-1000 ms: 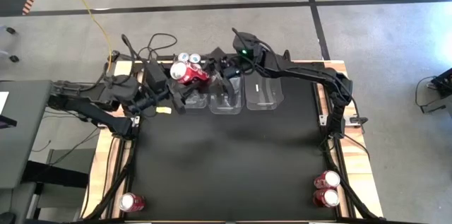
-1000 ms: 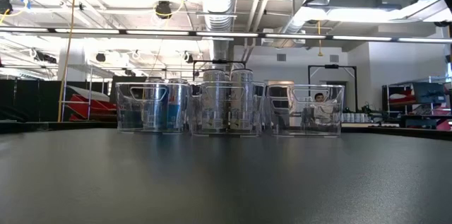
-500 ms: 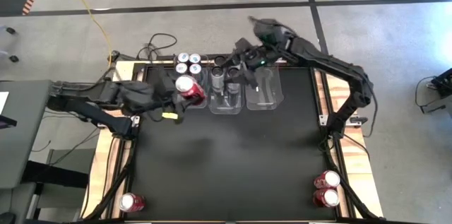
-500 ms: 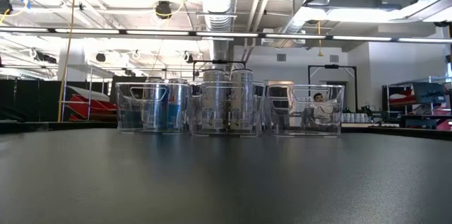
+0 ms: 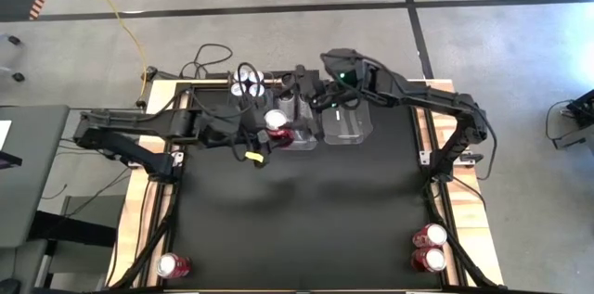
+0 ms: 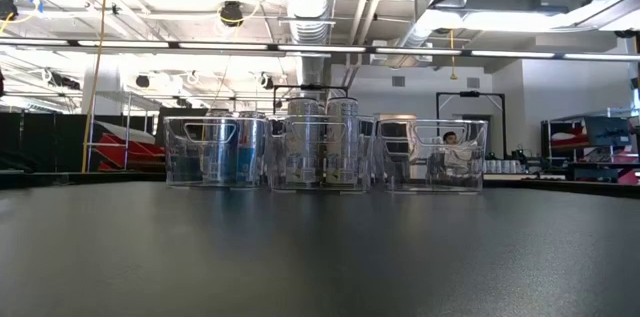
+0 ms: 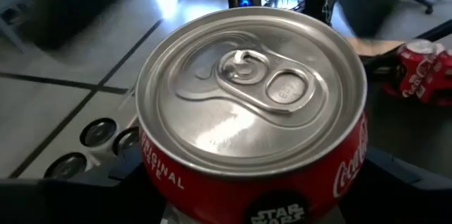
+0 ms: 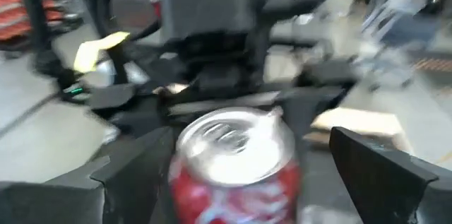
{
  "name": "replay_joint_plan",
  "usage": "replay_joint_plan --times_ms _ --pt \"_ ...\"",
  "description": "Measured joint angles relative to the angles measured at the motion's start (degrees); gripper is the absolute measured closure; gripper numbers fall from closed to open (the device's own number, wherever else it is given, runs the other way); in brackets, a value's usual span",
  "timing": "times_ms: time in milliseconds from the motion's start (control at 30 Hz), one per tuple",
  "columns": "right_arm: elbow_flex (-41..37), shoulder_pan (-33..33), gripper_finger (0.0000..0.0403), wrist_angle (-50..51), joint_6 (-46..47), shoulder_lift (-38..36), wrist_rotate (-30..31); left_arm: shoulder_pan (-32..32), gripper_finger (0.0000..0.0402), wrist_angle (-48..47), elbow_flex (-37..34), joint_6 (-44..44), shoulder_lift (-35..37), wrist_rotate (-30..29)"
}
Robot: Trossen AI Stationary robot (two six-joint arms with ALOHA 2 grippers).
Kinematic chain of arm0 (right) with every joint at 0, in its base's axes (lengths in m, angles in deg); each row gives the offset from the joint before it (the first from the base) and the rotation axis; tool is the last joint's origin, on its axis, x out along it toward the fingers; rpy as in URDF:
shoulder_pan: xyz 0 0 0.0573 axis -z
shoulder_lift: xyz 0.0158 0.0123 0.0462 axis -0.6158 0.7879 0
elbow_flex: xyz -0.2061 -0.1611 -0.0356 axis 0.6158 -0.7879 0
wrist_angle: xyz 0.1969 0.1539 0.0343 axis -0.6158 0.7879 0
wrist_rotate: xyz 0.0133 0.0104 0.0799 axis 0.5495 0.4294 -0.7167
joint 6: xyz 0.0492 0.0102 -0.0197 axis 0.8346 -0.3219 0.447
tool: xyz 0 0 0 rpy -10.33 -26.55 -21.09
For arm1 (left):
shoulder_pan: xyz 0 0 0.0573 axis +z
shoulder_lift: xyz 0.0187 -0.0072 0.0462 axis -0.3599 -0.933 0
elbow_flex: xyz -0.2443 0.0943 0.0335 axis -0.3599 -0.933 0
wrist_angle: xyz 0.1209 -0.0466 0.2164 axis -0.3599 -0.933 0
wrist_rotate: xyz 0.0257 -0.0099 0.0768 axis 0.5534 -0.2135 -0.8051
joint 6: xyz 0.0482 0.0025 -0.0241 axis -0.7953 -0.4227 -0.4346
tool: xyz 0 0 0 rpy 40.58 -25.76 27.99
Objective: Sort soda cans
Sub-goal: Put the top left red soda can into the right transparent bin
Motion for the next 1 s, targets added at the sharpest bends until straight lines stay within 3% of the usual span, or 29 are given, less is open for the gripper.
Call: replay_joint_plan --times_ms 167,267,500,1000 --pt "0.0 -0.6 0.0004 5.3 1.7 0.0 -3.0 0.0 0.0093 0.9 0.0 -1.8 -0.3 1.4" --pt "0.0 -1.3 0.0003 5.3 1.8 0.0 -3.1 0.0 0.0092 2.1 0.0 -3.4 -0.2 4.6" --pt "0.0 -2.6 0.0006 5.8 1.8 0.0 -3.7 0.3 0.0091 4.9 0.0 -3.7 -2.2 5.0" --pt "0.2 -2.7 0.0068 8.4 1.7 -0.1 -3.7 1.2 0.0091 8.1 -0.1 -1.3 -2.4 4.4"
